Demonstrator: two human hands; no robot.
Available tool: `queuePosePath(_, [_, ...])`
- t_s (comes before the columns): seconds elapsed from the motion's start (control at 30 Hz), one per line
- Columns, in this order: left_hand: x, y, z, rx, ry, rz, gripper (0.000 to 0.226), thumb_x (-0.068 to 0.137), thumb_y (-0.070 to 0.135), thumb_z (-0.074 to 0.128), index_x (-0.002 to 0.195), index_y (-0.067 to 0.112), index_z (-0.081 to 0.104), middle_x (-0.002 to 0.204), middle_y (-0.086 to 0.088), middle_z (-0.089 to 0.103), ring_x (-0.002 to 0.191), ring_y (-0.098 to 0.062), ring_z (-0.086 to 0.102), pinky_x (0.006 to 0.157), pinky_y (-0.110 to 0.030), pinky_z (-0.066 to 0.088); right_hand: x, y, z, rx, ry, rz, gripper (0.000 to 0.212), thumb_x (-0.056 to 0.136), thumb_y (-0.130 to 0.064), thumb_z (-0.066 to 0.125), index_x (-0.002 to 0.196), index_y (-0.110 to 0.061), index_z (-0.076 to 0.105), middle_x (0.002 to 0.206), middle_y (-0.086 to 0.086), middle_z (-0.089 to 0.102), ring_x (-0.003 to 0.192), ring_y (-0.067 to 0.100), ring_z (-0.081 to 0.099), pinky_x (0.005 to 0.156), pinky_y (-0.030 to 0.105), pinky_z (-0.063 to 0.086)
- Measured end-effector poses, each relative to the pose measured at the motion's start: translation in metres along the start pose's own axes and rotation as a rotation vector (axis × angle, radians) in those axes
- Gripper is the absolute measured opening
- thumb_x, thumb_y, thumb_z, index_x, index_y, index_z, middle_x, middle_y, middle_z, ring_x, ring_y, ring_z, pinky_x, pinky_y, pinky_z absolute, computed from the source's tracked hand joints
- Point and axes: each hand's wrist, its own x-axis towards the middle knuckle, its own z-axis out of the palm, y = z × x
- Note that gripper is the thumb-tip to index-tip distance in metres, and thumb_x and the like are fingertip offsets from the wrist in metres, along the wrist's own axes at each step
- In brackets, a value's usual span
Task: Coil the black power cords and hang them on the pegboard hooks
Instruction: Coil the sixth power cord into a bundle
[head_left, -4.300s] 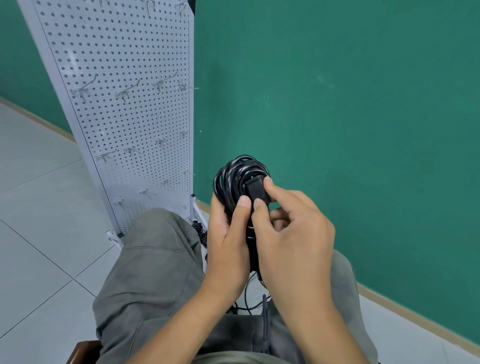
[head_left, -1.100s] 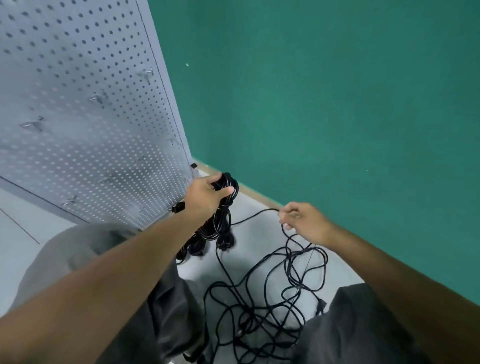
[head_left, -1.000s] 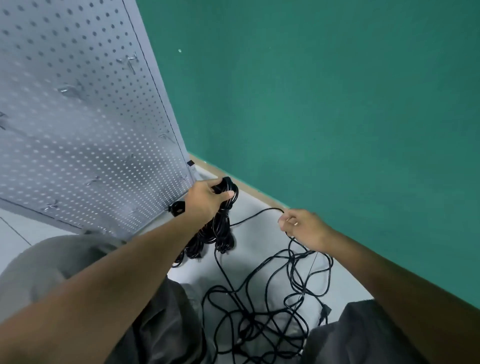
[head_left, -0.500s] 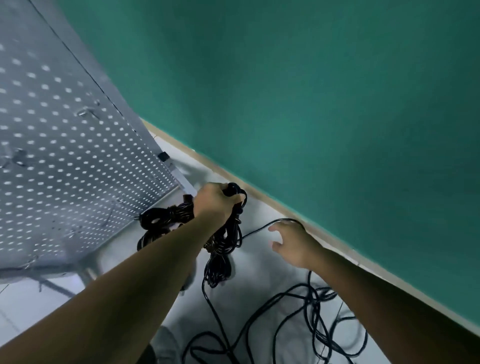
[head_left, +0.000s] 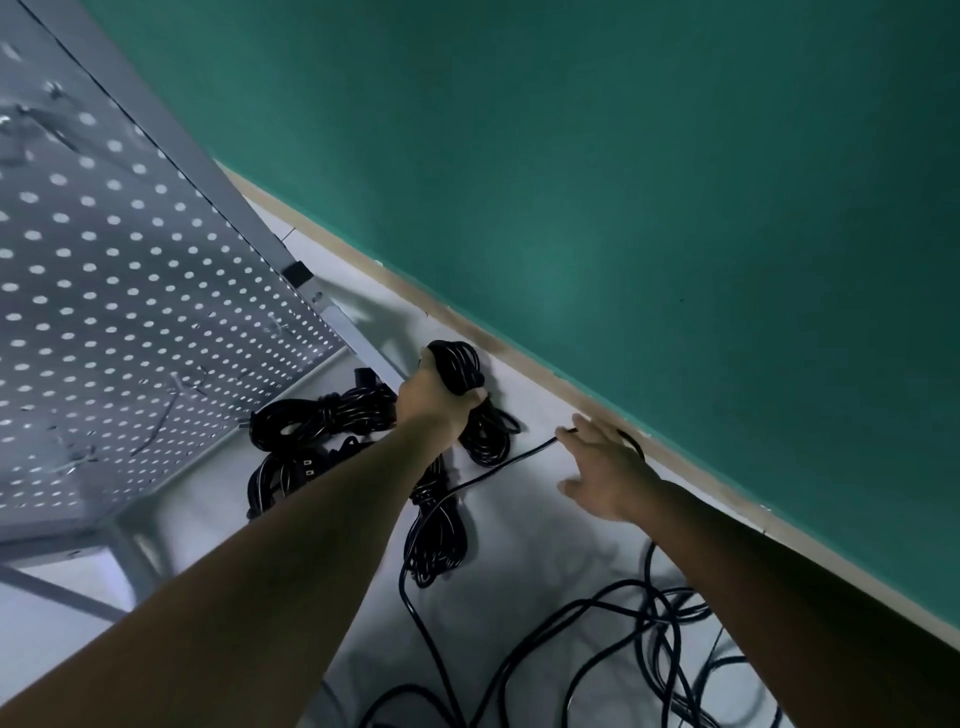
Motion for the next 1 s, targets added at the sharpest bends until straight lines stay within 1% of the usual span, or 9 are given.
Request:
queuePosePath(0.17, [-0.010, -0.017, 0.005, -0.040, 0.033, 0.088, 0.078, 0.090, 0.033, 0.078, 0.154, 0.024, 0.036, 0.117, -0.007, 0.072, 0.107, -0.030, 0.068, 0.082, -0.030, 0.052, 0.006, 0.001, 0.010, -0.233, 0.173, 0.098, 0.061, 0.097, -0.025, 0.062, 0.150, -0.015, 0.034, 0.159, 0.014, 0.030, 0.149, 0.031, 0.024, 0.121, 0.039, 0.025])
queuePosePath(0.23, [-0.020, -0.023, 0.005, -0.092, 0.076, 0.119, 0.069, 0.090, 0.026, 0.078, 0.150, 0.021, 0.043, 0.110, -0.004, 0.071, 0.100, -0.023, 0.068, 0.082, -0.028, 0.051, 0.007, -0.001, 0.013, -0.312, 0.199, 0.135, 0.048, 0.096, -0.022, 0.062, 0.139, -0.013, 0.043, 0.146, 0.013, 0.044, 0.141, 0.030, 0.035, 0.117, 0.038, 0.029])
queuePosePath(0.3, [-0.031, -0.030, 0.007, -0.054, 0.141, 0.197, 0.065, 0.090, 0.021, 0.078, 0.146, 0.014, 0.045, 0.119, -0.003, 0.062, 0.105, -0.019, 0.059, 0.090, -0.029, 0.048, 0.006, 0.000, 0.016, -0.333, 0.219, 0.132, 0.035, 0.097, -0.019, 0.059, 0.131, -0.015, 0.050, 0.134, 0.008, 0.055, 0.132, 0.027, 0.043, 0.112, 0.037, 0.032])
queuePosePath(0.47, [-0.064, -0.036, 0.010, 0.087, 0.247, 0.317, 0.050, 0.093, 0.029, 0.074, 0.128, 0.004, 0.050, 0.125, -0.012, 0.051, 0.116, -0.027, 0.050, 0.097, -0.033, 0.044, -0.013, 0.004, 0.005, 0.049, 0.292, -0.035, 0.007, 0.103, -0.012, 0.053, 0.106, -0.016, 0.059, 0.106, 0.004, 0.062, 0.099, 0.026, 0.058, 0.078, 0.030, 0.037])
queuePosePath(0.57, [-0.082, -0.032, 0.005, 0.245, 0.131, 0.355, 0.053, 0.098, 0.049, 0.060, 0.130, 0.007, 0.052, 0.126, -0.011, 0.057, 0.118, -0.030, 0.051, 0.103, -0.042, 0.041, -0.040, 0.002, -0.016, 0.413, 0.333, -0.097, 0.014, 0.102, -0.011, 0.051, 0.090, -0.013, 0.056, 0.092, 0.005, 0.065, 0.085, 0.027, 0.058, 0.072, 0.034, 0.042])
queuePosePath(0.67, [-0.106, -0.020, -0.014, 0.283, -0.099, 0.364, 0.074, 0.092, 0.073, 0.042, 0.139, 0.016, 0.054, 0.132, -0.007, 0.063, 0.127, -0.029, 0.052, 0.110, -0.045, 0.035, -0.087, -0.011, -0.045, 0.702, 0.364, -0.117, 0.020, 0.097, -0.008, 0.054, 0.080, -0.017, 0.060, 0.079, -0.002, 0.066, 0.075, 0.018, 0.060, 0.072, 0.030, 0.046])
queuePosePath(0.77, [-0.139, 0.004, -0.039, 0.075, -0.295, 0.386, 0.063, 0.092, 0.068, 0.058, 0.139, 0.025, 0.057, 0.131, 0.002, 0.067, 0.121, -0.022, 0.061, 0.108, -0.037, 0.044, -0.144, -0.030, -0.076, 0.879, 0.364, -0.148, 0.027, 0.094, -0.003, 0.055, 0.073, -0.018, 0.062, 0.075, -0.002, 0.067, 0.066, 0.010, 0.060, 0.066, 0.019, 0.045])
queuePosePath(0.87, [-0.177, 0.033, -0.064, 0.031, -0.351, 0.459, 0.065, 0.082, 0.075, 0.061, 0.132, 0.033, 0.062, 0.119, 0.009, 0.070, 0.106, -0.015, 0.065, 0.099, -0.036, 0.051, -0.200, -0.049, -0.104, 0.975, 0.356, -0.193, 0.023, 0.093, -0.003, 0.056, 0.074, -0.014, 0.064, 0.078, 0.003, 0.069, 0.069, 0.010, 0.062, 0.069, 0.024, 0.045])
queuePosePath(1.0, [-0.233, 0.067, -0.090, -0.117, -0.476, 0.541, 0.070, 0.077, 0.070, 0.075, 0.135, 0.033, 0.065, 0.132, 0.017, 0.065, 0.123, -0.007, 0.061, 0.108, -0.029, 0.046, -0.279, -0.070, -0.132, 1.141, 0.411, -0.298, 0.014, 0.088, -0.010, 0.061, 0.076, -0.009, 0.068, 0.078, 0.011, 0.069, 0.073, 0.017, 0.063, 0.075, 0.028, 0.049])
